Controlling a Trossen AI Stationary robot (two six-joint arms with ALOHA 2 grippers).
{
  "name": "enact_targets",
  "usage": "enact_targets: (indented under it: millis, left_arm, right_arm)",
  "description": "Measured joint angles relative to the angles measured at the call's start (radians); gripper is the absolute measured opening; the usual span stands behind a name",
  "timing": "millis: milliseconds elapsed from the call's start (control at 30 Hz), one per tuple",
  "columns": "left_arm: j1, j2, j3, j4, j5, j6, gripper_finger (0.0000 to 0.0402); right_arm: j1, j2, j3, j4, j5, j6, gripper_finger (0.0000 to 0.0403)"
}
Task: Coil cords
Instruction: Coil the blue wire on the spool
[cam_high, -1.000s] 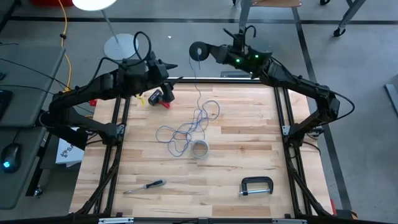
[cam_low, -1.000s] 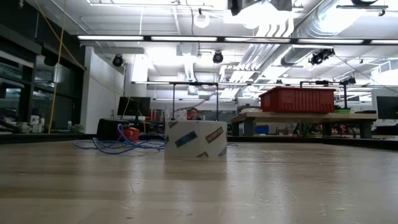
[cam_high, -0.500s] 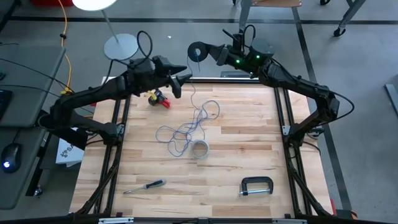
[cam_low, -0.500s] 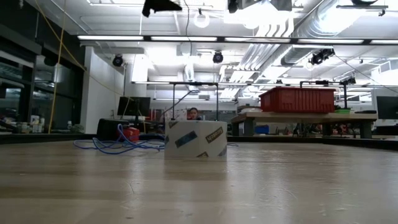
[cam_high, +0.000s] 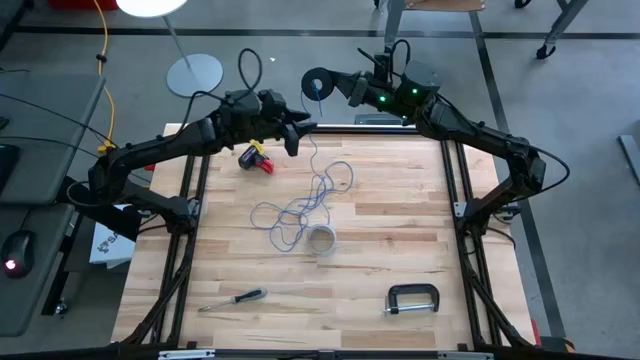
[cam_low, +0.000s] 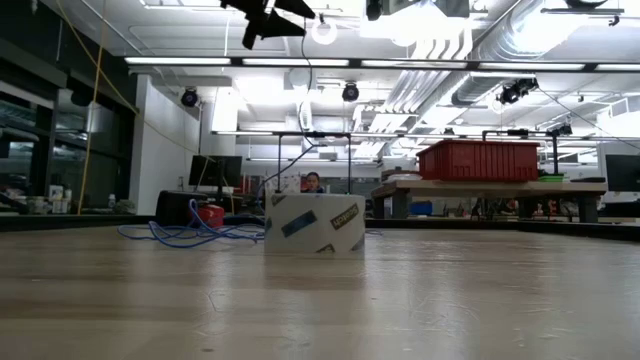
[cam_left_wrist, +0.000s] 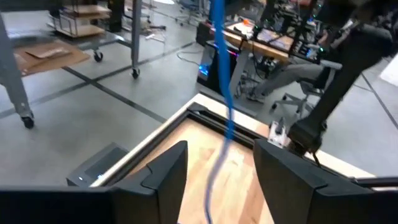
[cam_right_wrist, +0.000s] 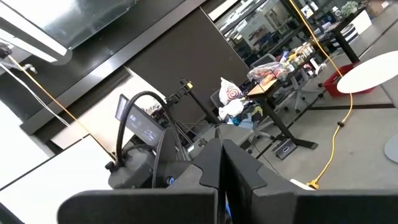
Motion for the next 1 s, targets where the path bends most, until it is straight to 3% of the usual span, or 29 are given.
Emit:
enact_targets:
  millis: [333,667,800,867,1000]
  left_arm:
    - [-0.012,-0.002,0.0,-0.052,-0.006,0.032,0.0106]
    - [-0.012,-0.002,0.0,-0.071,-0.018,0.062,0.0081]
    - [-0.012,-0.002,0.0,-0.104,-0.026,0.065,0.0037]
    - [-0.011,-0.004,0.0,-0.129,0.01,0.05,0.0011]
    - [-0.029,-0.005,0.053,-0.223,0.097,-0.006,0.0003]
  right_arm:
    - [0.0,0.0,0.0,0.002,0.0,-0.008,0.0]
    - [0.0,0.0,0.0,0.003,0.0,-0.011,0.0]
    - [-0.003,0.0,0.0,0.006,0.0,-0.011,0.0]
    - [-0.003,0.0,0.0,0.015,0.006,-0.01,0.0]
    - [-0.002,0.002,0.0,0.009,0.075,-0.027,0.0]
